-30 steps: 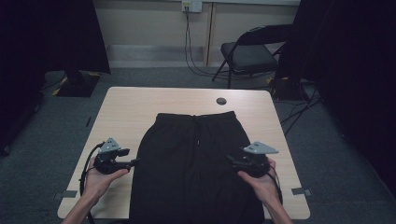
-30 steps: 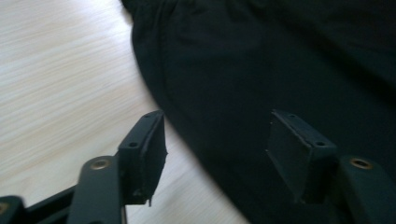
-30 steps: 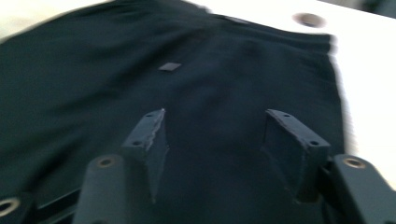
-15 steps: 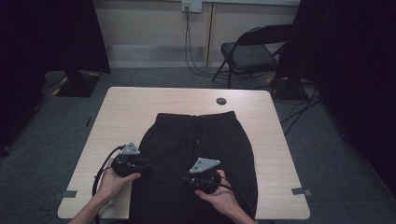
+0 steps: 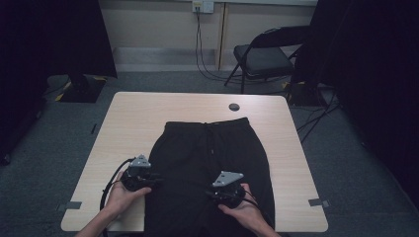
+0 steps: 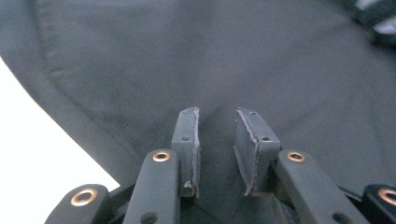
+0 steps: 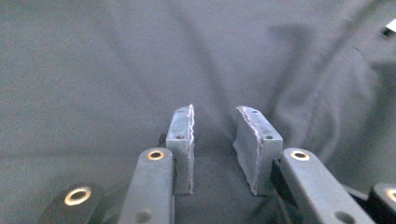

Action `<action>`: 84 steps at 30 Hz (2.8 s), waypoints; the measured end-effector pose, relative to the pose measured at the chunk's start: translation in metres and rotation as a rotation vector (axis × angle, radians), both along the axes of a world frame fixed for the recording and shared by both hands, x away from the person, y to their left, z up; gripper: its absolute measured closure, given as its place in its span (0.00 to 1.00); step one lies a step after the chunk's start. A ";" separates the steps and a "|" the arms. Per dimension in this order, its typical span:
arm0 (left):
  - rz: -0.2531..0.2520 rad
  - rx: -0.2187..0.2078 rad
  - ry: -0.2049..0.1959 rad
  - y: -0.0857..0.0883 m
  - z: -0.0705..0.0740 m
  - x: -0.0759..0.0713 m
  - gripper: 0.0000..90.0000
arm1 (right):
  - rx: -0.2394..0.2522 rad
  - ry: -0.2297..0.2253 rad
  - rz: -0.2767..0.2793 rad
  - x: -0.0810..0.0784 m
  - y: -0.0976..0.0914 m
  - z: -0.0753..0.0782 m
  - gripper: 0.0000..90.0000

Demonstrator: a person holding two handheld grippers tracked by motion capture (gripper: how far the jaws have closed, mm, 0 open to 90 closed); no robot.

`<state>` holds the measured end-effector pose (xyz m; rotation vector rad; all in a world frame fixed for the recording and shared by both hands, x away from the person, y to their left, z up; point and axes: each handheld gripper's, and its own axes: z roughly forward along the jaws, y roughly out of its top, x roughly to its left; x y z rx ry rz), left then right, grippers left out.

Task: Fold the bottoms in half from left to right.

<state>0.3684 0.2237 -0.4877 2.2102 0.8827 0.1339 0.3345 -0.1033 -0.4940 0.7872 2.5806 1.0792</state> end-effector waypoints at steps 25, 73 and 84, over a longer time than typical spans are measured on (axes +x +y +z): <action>0.043 0.054 -0.079 -0.004 -0.001 0.030 0.77 | 0.080 0.027 0.259 -0.048 0.112 0.040 0.56; 0.080 0.005 -0.083 -0.013 -0.002 0.037 0.52 | 0.060 0.017 0.013 -0.014 0.068 -0.002 0.70; 0.204 -0.047 -0.121 0.014 0.024 0.057 0.46 | 0.023 -0.029 0.071 -0.032 0.076 -0.002 0.98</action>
